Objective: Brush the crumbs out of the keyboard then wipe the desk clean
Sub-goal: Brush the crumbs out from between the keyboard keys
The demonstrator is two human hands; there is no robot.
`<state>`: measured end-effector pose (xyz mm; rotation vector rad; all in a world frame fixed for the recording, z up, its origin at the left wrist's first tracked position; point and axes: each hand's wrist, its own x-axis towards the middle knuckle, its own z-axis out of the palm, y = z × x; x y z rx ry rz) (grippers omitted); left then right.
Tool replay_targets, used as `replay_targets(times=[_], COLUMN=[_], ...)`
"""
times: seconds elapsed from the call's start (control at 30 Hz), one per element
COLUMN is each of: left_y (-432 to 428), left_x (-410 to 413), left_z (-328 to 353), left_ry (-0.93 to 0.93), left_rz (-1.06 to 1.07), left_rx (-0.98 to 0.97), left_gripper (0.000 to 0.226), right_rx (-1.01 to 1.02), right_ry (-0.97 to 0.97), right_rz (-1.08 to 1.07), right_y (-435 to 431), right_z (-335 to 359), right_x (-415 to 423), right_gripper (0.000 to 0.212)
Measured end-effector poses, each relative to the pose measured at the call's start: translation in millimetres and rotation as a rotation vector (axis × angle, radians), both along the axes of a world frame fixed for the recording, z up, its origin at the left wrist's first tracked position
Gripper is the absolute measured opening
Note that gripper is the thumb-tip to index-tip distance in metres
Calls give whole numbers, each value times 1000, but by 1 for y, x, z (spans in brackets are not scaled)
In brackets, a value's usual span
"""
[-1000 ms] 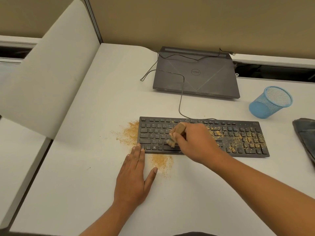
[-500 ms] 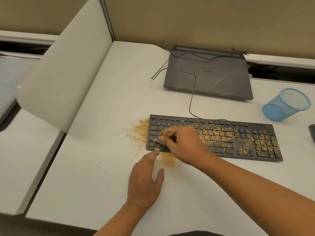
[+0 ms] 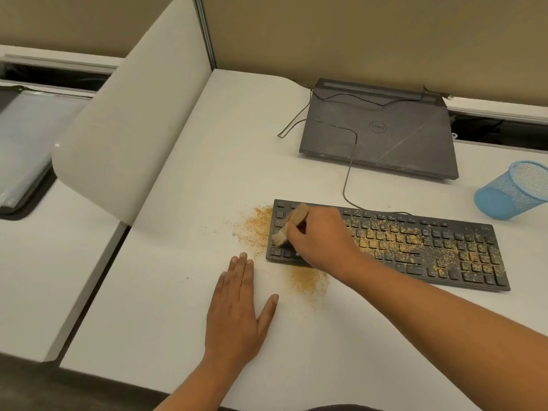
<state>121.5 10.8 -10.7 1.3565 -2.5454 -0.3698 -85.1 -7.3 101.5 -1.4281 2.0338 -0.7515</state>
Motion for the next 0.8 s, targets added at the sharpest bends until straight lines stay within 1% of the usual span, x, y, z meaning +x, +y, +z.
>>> replay_targets(times=[0.07, 0.1, 0.2, 0.3, 0.33, 0.4, 0.47, 0.5, 0.57, 0.6, 0.63, 0.7, 0.77, 0.8], left_y=[-1, -1, -1, -1, -1, -2, -1, -1, 2, 4, 6, 8, 9, 8], left_x=[1, 0, 0, 1, 1, 0, -4, -7, -17, -22, -27, -34, -39, -39], left_z=[0, 1, 0, 0, 0, 2, 6, 8, 12, 14, 15, 16, 17, 17], left_ry=[-6, -7, -12, -21, -21, -34, -53, -60, -82, -96, -109, -133, -154, -159], left_rz=[8, 10, 5, 0, -1, -19, -60, -85, -139, -159, -171, -182, -188, -188], left_rx=[10, 21, 34, 39, 38, 30, 16, 12, 15, 19, 24, 49, 73, 79], left_gripper=[75, 75, 75, 75, 75, 74, 72, 71, 70, 70, 70, 70, 70, 71], right_rx=[40, 26, -18, 86, 93, 36, -42, -36, 51, 90, 98, 27, -56, -55], right_ry=[33, 39, -26, 11, -10, -50, -17, 14, 55, 47, 26, 3, 70, 82], right_rz=[76, 72, -6, 137, 146, 47, -93, -91, 56, 125, 149, 73, -71, -95], right_y=[-1, -2, -4, 1, 0, -6, -13, -16, -16, -15, -16, -19, -17, -14], right_z=[-2, -2, 0, -2, 1, 6, 12, 13, 16, 17, 19, 23, 23, 23], right_x=[4, 4, -2, 0, -1, -12, -26, -29, -27, -26, -27, -35, -47, -52], right_gripper=[25, 25, 27, 24, 23, 23, 21, 20, 17, 16, 15, 16, 18, 20])
